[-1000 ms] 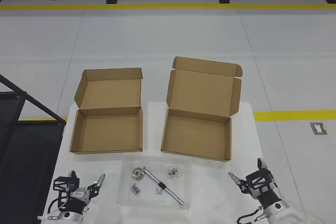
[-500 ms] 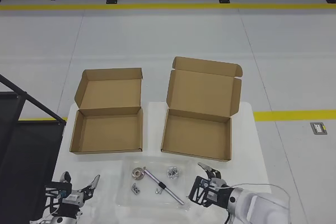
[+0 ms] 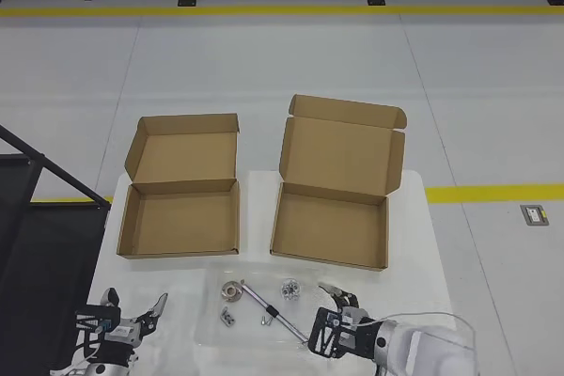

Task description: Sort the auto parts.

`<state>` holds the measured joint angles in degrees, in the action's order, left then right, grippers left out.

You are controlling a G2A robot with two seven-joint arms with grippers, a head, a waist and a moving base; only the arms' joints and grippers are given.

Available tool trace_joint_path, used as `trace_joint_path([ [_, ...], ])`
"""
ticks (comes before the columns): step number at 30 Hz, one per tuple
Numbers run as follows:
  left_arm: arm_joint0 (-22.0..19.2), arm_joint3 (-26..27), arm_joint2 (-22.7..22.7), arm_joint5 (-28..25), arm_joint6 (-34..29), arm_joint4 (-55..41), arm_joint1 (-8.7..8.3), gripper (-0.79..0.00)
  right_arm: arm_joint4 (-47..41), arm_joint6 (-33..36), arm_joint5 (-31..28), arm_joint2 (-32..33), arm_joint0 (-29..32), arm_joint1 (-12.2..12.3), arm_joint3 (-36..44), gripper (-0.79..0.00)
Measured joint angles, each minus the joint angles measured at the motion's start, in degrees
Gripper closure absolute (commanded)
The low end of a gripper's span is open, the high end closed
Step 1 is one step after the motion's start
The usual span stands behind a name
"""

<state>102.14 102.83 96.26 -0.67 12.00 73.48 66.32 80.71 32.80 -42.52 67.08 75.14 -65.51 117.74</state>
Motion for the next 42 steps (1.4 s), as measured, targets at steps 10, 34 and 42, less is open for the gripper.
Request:
trace_joint_path([
  [10,0.0,0.0,0.0,0.0,0.0,0.0,0.00,-0.785,-7.5,14.8,4.7,-16.4,-18.7,-3.9,-12.4,-0.785],
  [34,0.0,0.0,0.0,0.0,0.0,0.0,0.00,-0.785,-11.1,21.9,16.4,-29.7,-34.5,-11.1,-37.8,-0.785],
  [42,0.0,0.0,0.0,0.0,0.0,0.0,0.00,-0.785,-11.0,20.9,16.8,-29.9,-35.7,-11.9,-41.3,-0.283],
])
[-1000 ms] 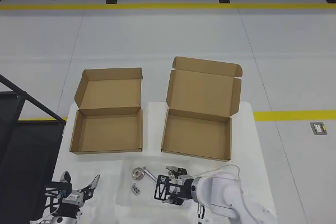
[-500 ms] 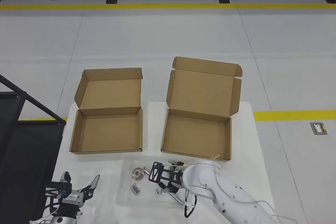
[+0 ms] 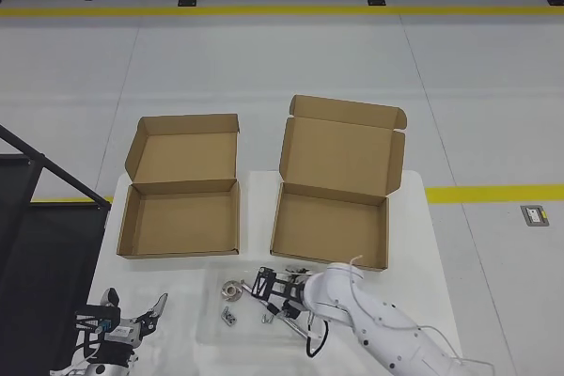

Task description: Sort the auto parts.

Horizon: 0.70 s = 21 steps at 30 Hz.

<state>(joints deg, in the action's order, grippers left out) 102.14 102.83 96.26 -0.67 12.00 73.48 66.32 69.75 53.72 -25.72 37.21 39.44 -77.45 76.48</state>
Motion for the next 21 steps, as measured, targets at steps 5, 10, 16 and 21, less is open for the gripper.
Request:
trace_joint_path([
  [5,0.0,0.0,0.0,0.0,0.0,0.0,0.00,-0.785,0.3,0.0,-0.1,0.1,0.2,-0.2,-0.5,0.000],
  [10,0.0,0.0,0.0,0.0,0.0,0.0,0.00,-0.785,1.0,0.1,0.3,1.0,1.0,-0.1,0.4,0.000],
  [16,0.0,0.0,0.0,0.0,0.0,0.0,0.00,-0.785,-0.6,-1.0,-2.9,4.0,3.4,1.0,6.6,0.000],
  [21,0.0,0.0,0.0,0.0,0.0,0.0,0.00,-0.785,-4.7,-3.0,-11.5,11.3,7.6,3.5,21.1,0.000],
])
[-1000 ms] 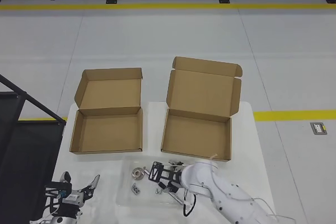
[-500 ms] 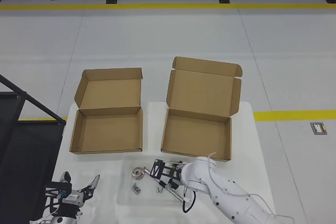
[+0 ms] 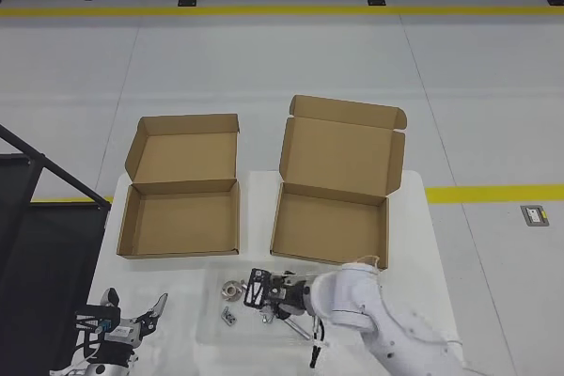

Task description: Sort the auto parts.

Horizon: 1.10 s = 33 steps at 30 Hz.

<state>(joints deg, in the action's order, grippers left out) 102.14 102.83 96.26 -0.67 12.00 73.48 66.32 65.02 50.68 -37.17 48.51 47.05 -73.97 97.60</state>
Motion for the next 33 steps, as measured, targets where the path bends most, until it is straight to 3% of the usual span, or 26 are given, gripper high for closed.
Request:
trace_joint_path([
  [6,0.0,0.0,0.0,0.0,0.0,0.0,0.00,-0.785,1.2,-2.5,-3.3,9.8,5.1,2.4,18.0,0.000],
  [10,0.0,0.0,0.0,0.0,0.0,0.0,0.00,-0.785,3.1,-8.8,-0.4,14.2,5.8,2.7,22.4,0.000],
  [13,0.0,0.0,0.0,0.0,0.0,0.0,0.00,-0.785,3.3,-16.9,-0.4,15.5,6.4,2.7,21.1,0.000],
  [24,0.0,0.0,0.0,0.0,0.0,0.0,0.00,-0.785,3.4,-16.9,0.2,15.4,6.8,2.7,20.7,0.000],
  [29,0.0,0.0,0.0,0.0,0.0,0.0,0.00,-0.785,0.7,-15.3,8.5,13.3,5.6,1.9,15.4,0.000],
  [33,0.0,0.0,0.0,0.0,0.0,0.0,0.00,-0.785,-1.8,-13.0,19.0,8.6,-3.2,-0.2,3.1,0.000],
])
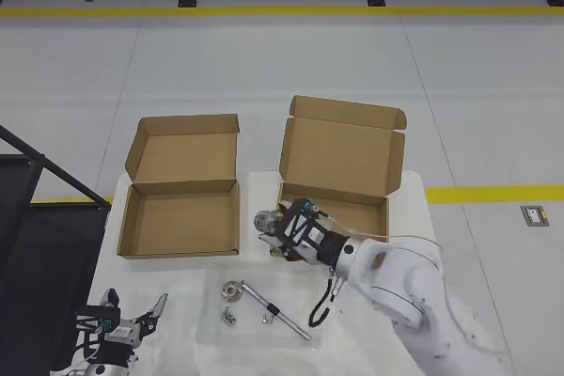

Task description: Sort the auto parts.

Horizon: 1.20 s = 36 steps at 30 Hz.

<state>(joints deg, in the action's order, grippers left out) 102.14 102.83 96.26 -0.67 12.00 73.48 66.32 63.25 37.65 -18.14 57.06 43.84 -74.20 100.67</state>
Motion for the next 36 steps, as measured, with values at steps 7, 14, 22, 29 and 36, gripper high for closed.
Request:
trace_joint_path([
  [7,0.0,0.0,0.0,0.0,0.0,0.0,0.00,-0.785,0.6,5.5,14.8,-9.6,-15.4,-4.7,-24.9,0.000],
  [14,0.0,0.0,0.0,0.0,0.0,0.0,0.00,-0.785,-1.3,5.6,17.5,-17.4,-24.3,-9.8,-46.7,0.000],
  [22,0.0,0.0,0.0,0.0,0.0,0.0,0.00,-0.785,-3.4,0.2,16.9,-20.8,-28.4,-14.3,-61.6,0.000],
  [29,0.0,0.0,0.0,0.0,0.0,0.0,0.00,-0.785,-5.5,-2.2,16.0,-21.6,-30.0,-17.1,-70.0,0.000],
  [36,0.0,0.0,0.0,0.0,0.0,0.0,0.00,-0.785,-6.2,-3.2,15.3,-22.1,-31.5,-19.4,-75.1,-0.785],
])
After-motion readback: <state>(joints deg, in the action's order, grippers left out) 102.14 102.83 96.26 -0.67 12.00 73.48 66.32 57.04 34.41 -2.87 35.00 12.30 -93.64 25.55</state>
